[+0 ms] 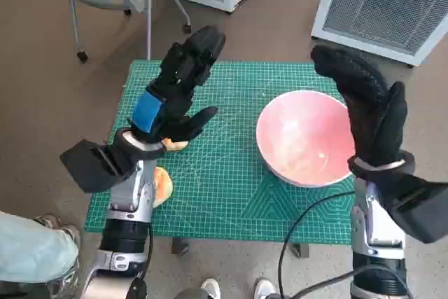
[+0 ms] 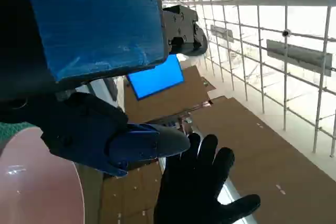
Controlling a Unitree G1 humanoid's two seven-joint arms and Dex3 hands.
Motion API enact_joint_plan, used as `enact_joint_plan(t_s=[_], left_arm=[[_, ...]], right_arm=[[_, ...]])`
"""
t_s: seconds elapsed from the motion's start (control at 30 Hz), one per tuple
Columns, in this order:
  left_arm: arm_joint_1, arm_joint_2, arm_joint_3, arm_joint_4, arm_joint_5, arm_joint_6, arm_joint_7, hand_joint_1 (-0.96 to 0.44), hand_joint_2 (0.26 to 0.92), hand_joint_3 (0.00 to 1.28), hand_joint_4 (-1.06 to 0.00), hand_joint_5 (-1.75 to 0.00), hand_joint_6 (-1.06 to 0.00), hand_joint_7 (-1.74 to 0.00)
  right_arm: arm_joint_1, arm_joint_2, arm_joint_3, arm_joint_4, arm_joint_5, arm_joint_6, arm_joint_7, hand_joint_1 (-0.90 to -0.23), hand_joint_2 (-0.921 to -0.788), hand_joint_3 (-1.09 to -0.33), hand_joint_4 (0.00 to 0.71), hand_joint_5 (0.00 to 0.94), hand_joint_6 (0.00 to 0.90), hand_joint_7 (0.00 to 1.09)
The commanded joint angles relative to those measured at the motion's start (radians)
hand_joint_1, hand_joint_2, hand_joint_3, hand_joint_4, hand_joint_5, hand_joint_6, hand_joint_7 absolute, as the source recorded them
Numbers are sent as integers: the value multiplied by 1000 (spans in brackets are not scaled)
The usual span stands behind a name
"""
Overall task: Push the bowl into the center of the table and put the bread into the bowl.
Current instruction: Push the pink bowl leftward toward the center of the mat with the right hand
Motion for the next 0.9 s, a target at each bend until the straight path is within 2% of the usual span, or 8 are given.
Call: enact_joint_plan(t_s=[0.03, 0.77, 0.9], left_arm=[[-6, -4, 1, 3, -5, -3, 4, -570, 921, 404, -118, 0, 1, -437], [-15, -6, -2, 7, -2, 1, 7, -581, 921, 400, -120, -1, 1, -438], [-17, -5, -2, 10, -1, -1, 7, -579, 921, 400, -120, -1, 1, -439]], right_arm=[[18, -7, -2, 14, -4, 11, 7, -668, -921, -720, 105, 1, -1, 464], [21, -15, -5, -1, 13, 28, 18, -661, -921, -722, 101, 0, -1, 454], [22, -21, -14, 3, 25, 25, 27, -664, -921, -721, 101, 0, -1, 454]])
